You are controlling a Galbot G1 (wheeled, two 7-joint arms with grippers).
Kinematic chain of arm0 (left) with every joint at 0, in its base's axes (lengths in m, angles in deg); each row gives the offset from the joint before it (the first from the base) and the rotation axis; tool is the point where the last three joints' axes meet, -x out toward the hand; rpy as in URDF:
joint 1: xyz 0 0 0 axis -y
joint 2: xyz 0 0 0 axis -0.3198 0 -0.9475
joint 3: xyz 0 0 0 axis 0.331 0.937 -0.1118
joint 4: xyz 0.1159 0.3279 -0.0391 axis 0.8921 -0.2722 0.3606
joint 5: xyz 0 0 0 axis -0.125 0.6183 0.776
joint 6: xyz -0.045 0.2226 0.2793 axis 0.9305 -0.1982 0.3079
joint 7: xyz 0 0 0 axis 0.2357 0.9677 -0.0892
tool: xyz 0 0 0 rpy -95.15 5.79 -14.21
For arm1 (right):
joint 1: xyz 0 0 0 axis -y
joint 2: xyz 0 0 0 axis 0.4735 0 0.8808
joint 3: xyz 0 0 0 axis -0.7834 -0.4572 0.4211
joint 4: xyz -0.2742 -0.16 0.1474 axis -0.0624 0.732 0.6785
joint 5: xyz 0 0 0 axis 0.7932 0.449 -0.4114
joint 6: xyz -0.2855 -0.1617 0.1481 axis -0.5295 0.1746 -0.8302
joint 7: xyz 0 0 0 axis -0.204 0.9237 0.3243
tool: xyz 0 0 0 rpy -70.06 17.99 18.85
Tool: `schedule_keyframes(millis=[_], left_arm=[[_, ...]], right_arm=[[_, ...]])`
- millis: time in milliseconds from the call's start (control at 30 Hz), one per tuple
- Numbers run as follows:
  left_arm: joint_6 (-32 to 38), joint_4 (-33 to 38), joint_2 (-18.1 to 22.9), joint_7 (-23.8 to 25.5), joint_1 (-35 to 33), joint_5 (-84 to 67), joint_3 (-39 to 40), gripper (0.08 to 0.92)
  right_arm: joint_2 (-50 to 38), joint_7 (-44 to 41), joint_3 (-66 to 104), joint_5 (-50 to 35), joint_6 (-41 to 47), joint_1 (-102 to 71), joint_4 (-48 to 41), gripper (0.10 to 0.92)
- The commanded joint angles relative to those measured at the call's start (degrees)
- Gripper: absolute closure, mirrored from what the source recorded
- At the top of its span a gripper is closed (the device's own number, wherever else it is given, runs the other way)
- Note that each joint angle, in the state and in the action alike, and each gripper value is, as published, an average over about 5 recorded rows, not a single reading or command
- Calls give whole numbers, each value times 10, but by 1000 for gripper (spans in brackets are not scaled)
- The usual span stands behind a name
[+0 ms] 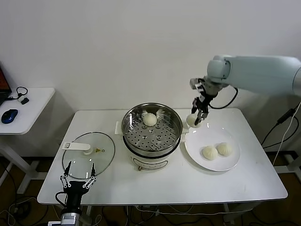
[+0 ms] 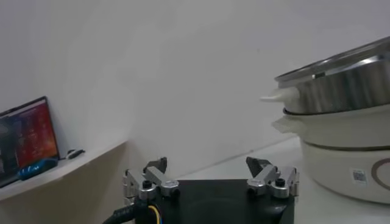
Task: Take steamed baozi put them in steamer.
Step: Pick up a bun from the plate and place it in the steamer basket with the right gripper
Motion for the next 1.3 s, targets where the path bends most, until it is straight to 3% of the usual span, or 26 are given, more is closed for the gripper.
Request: schedule_keyframes(millis=[33, 567, 1300], left_arm=[[0, 6, 28, 1, -2, 3, 2, 177], [-1, 19, 28, 3, -9, 2, 0, 177], [1, 7, 28, 6, -1, -1, -13, 177]], right_arm=[[64, -20, -12, -82, 2, 107, 36, 457], [241, 15, 79, -84, 35, -70, -92, 457], [262, 19, 94, -10, 30, -189, -172, 457]])
